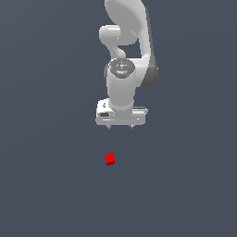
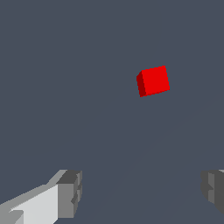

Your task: Pick up the red cube and move it to a goal position.

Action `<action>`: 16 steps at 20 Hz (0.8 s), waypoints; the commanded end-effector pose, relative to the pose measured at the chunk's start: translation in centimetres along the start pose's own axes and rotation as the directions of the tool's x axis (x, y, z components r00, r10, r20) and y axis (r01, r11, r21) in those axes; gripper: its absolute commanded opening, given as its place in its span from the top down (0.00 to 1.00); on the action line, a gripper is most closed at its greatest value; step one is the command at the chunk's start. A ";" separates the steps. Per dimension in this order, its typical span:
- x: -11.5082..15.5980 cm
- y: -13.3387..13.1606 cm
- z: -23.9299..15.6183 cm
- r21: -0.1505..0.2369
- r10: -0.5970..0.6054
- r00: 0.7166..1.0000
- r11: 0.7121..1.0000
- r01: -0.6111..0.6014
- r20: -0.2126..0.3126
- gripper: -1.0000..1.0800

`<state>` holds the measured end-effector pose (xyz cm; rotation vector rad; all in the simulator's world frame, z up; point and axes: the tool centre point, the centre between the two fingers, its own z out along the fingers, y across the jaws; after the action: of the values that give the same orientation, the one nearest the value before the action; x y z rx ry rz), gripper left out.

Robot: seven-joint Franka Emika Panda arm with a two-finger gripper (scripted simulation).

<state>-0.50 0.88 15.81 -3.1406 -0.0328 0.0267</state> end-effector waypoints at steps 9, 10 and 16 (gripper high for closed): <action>0.8 0.6 1.3 0.000 -0.019 1.000 1.000 0.019 -0.002 0.04; 1.0 0.7 1.7 0.000 -0.024 1.000 1.000 0.024 -0.002 0.04; 2.9 1.9 4.5 -0.001 -0.066 0.998 0.998 0.066 -0.005 0.04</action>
<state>1.86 -0.67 12.09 -3.1386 -0.1187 0.0190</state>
